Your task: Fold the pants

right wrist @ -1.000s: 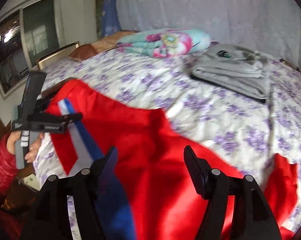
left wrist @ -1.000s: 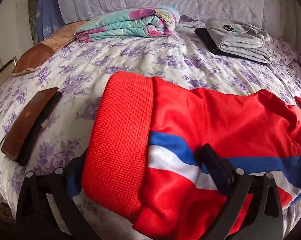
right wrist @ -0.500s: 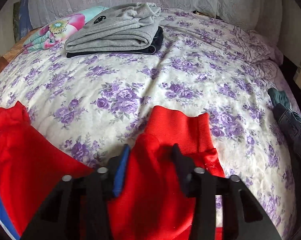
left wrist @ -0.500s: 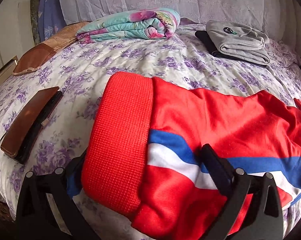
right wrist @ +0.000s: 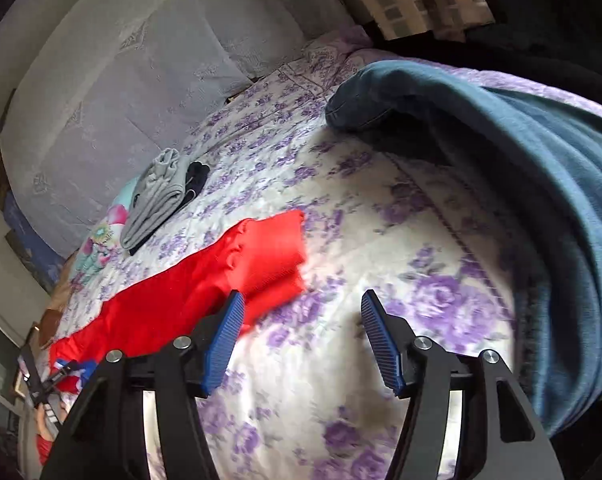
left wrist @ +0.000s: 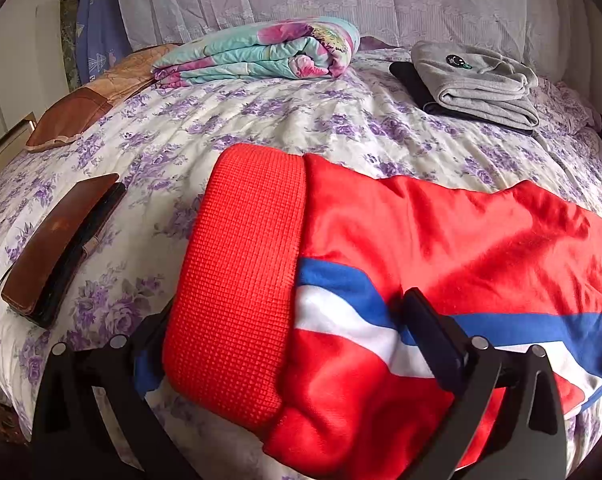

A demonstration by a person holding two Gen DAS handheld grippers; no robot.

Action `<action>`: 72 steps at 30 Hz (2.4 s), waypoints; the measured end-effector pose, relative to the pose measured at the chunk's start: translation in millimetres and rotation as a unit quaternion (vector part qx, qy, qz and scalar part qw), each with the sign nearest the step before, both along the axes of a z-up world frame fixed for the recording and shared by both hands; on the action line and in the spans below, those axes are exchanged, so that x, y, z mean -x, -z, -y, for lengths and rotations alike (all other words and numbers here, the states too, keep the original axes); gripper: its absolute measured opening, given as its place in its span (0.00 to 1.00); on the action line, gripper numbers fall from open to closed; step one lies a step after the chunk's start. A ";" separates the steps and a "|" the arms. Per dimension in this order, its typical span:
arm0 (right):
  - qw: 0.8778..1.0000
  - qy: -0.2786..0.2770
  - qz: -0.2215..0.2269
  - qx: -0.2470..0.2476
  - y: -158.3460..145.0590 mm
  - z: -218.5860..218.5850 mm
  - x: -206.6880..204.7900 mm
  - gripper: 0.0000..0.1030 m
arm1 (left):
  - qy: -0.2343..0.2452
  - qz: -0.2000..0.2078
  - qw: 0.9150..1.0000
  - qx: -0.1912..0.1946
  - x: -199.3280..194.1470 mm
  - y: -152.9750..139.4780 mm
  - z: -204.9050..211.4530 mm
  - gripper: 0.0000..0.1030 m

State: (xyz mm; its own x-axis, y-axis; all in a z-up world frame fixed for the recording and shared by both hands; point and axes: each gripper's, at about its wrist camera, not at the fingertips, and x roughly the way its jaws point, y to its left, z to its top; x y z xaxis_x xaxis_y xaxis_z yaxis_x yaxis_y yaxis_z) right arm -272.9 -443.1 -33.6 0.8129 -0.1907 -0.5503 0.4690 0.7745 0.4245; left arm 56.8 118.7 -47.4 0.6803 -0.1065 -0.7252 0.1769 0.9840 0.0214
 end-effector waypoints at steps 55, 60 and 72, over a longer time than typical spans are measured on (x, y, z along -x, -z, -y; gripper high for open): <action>0.936 -0.302 -0.063 0.171 25.0 -191.9 -145.6 0.93 | -0.003 0.112 0.991 0.072 73.4 -78.3 -19.9 0.95; 0.937 -0.299 -0.062 0.173 25.3 -193.0 -144.3 0.93 | 0.019 0.032 0.991 -0.132 23.6 -15.0 53.8 0.95; 0.947 -0.279 -0.037 0.156 21.5 -186.0 -138.2 0.94 | 0.222 0.160 0.954 -0.123 124.5 -46.6 171.4 0.95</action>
State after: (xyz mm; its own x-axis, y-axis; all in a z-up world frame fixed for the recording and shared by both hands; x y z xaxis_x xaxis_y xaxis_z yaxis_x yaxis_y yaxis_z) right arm -134.7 -257.1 -55.1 0.7963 0.0939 -0.5975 -0.0296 0.9927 0.1166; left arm -67.7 -52.7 -0.8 0.7988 -0.2895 -0.5274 0.5205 0.7722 0.3645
